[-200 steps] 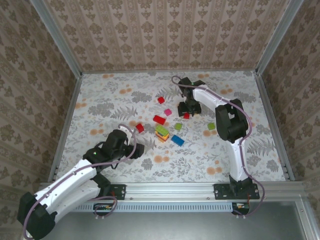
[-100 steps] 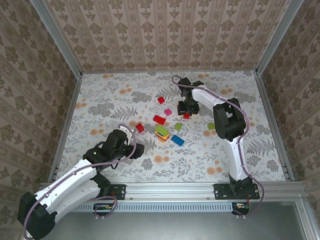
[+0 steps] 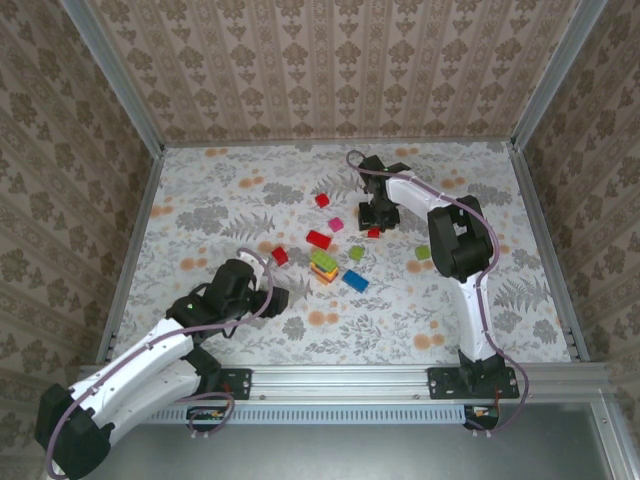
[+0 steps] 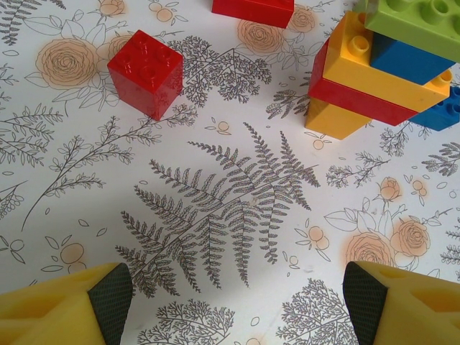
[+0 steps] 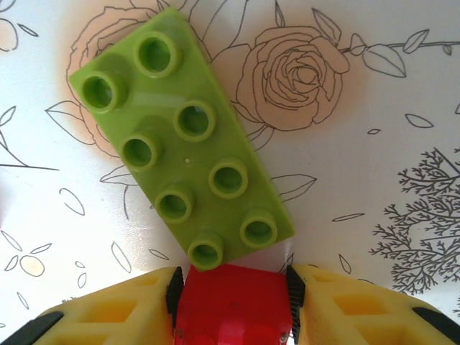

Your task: Assemble a carrot with lego

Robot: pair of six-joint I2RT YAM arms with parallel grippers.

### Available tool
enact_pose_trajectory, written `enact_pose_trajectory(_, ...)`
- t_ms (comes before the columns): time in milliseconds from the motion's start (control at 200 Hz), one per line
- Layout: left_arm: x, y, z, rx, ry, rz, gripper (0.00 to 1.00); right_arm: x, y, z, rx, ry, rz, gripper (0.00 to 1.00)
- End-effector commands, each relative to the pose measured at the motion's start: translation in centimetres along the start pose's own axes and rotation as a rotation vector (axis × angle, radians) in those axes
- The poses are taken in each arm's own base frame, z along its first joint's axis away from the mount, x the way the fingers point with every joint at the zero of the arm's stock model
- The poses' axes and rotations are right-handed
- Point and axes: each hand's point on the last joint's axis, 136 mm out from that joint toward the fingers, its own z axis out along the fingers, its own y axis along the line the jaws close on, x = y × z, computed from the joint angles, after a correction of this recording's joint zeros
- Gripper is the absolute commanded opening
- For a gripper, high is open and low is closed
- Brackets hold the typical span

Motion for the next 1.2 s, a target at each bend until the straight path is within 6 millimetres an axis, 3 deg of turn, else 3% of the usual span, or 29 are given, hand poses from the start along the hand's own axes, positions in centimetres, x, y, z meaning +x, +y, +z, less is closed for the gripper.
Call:
enact_pose_trajectory(0,0.1,-0.4,0.2,0.018,0.002,0.035,0.81,0.6,-0.1,-0.7,-0.021,0.002,0.023,0.42)
enact_pose_trajectory(215,-0.7,-1.5,0.2,0.077,-0.032,0.063,0.92,1.0,-0.4,-2.6,-0.039,-0.029,0.008,0.36)
enact_pose_trajectory(385,-3.3,-4.2,0.4,0.212,-0.156,0.109,1.0,2.0,0.2,-4.3,-0.084,-0.055,-0.017,0.35)
enact_pose_trajectory(480,-3.9,-4.8,1.8,0.215,-0.142,0.194,1.0,2.8,0.4,-4.9,-0.092,-0.055,-0.04,0.35)
enact_pose_trajectory(570,-3.2,-5.5,3.9,0.214,-0.104,0.333,1.0,3.4,0.5,-5.8,-0.094,-0.058,-0.066,0.35)
enact_pose_trajectory(795,-4.5,-6.2,7.0,0.217,-0.132,0.414,1.0,4.2,0.9,-7.4,-0.117,-0.073,-0.099,0.35)
enact_pose_trajectory(1005,-6.5,-4.9,7.1,0.179,-0.182,0.408,0.98,4.7,1.9,-7.7,-0.136,-0.071,-0.135,0.34)
enact_pose_trajectory(1195,-8.6,-6.4,5.6,0.229,-0.306,0.513,0.98,5.0,2.5,-7.7,-0.139,-0.069,-0.154,0.34)
